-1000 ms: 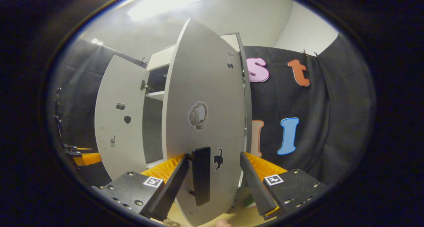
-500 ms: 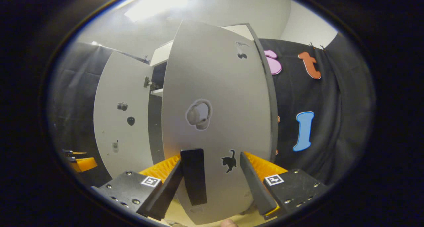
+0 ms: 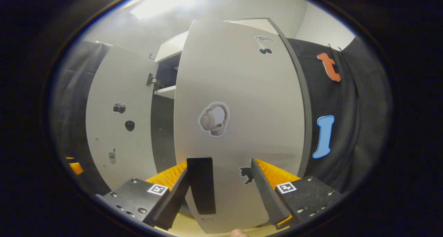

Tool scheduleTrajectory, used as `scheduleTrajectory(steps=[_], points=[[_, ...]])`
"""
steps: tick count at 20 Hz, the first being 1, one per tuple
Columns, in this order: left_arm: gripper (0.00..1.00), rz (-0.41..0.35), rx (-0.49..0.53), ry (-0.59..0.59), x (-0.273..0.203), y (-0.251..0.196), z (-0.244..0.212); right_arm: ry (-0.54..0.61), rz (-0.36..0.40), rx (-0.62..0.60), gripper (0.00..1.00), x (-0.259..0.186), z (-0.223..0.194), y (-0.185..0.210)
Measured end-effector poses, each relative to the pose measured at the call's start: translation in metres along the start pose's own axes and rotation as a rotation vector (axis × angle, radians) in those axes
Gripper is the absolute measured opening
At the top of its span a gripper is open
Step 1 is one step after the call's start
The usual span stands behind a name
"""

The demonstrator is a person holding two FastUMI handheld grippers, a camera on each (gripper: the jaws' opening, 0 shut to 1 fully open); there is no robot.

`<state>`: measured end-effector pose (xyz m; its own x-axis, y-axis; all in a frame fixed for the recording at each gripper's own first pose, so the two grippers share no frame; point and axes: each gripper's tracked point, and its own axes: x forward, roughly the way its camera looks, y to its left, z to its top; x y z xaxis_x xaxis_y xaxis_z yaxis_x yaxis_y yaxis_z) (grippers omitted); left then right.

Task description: Grasp the bottle in the cabinet with the left hand and place it on the coaster, then close the right door with the right hand and the left door with the left hand.

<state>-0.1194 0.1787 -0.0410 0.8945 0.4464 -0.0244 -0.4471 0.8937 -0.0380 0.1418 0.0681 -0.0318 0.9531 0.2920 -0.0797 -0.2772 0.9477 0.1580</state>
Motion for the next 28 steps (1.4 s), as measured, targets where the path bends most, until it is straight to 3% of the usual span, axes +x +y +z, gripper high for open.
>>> scheduleTrajectory(steps=[2,6,7,9,11,16,18,19,28], points=[[0.92,0.014,-0.005,0.0,0.002,0.008,0.0,-0.001,-0.003,0.011,0.97,0.007,-0.001,0.003],[0.92,0.027,-0.001,-0.001,0.01,0.019,0.0,-0.005,-0.01,0.026,0.97,0.019,-0.005,0.007],[0.96,0.028,-0.002,-0.002,0.012,0.021,0.0,-0.005,-0.012,0.03,0.97,0.023,-0.006,0.008],[0.92,0.028,-0.005,-0.007,0.018,0.024,0.001,-0.005,-0.017,0.04,0.97,0.031,-0.006,0.008],[0.96,0.034,-0.005,-0.012,0.022,0.03,0.003,-0.008,-0.022,0.049,0.97,0.039,-0.005,0.008],[0.96,0.064,0.0,-0.015,0.032,0.042,0.003,-0.042,-0.087,0.024,0.98,0.051,-0.008,0.009],[0.92,0.071,-0.001,-0.019,0.035,0.046,0.005,-0.045,-0.109,0.012,0.96,0.056,-0.01,0.011],[0.96,0.073,-0.001,-0.022,0.037,0.047,0.006,-0.047,-0.115,0.004,0.97,0.058,-0.01,0.011],[0.96,0.068,0.009,-0.026,0.051,0.046,0.008,-0.041,-0.138,-0.024,0.98,0.076,-0.011,0.008]])
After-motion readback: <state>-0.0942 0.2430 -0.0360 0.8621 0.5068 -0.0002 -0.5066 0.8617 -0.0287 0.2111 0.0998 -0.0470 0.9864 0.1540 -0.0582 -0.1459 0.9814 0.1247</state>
